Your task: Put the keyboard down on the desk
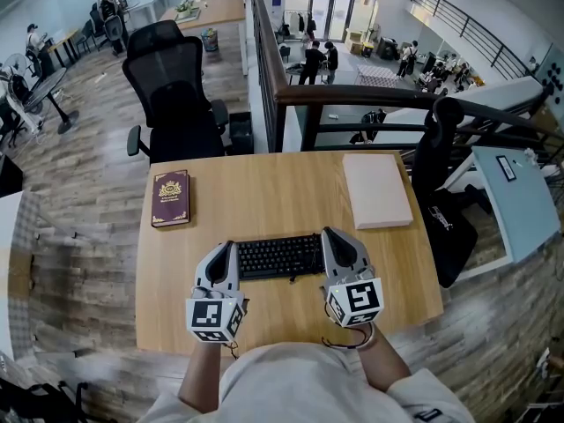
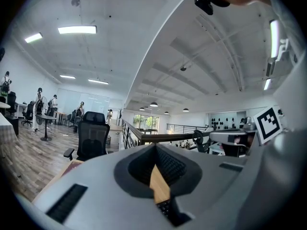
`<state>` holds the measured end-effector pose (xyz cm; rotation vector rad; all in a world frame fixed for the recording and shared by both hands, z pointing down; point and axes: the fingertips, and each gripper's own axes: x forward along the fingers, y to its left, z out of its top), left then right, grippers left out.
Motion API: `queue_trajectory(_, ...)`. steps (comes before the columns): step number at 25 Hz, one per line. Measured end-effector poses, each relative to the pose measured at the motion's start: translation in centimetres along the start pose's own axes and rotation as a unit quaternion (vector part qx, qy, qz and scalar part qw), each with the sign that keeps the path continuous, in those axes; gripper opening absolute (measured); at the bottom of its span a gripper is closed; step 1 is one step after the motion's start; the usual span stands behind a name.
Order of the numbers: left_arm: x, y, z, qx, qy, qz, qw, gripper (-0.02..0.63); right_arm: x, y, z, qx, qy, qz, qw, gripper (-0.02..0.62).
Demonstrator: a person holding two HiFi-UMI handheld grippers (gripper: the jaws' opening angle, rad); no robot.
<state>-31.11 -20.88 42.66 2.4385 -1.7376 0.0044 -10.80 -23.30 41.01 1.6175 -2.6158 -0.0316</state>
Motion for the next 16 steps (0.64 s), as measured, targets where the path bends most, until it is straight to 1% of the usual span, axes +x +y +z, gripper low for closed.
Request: queue_trajectory(16, -0.13, 0.06, 0.52, 0.001, -0.002, 0.005, 1.0000, 0.011, 0.00, -0.08, -0.23, 0.006, 0.003, 0.003, 1.000, 0.003)
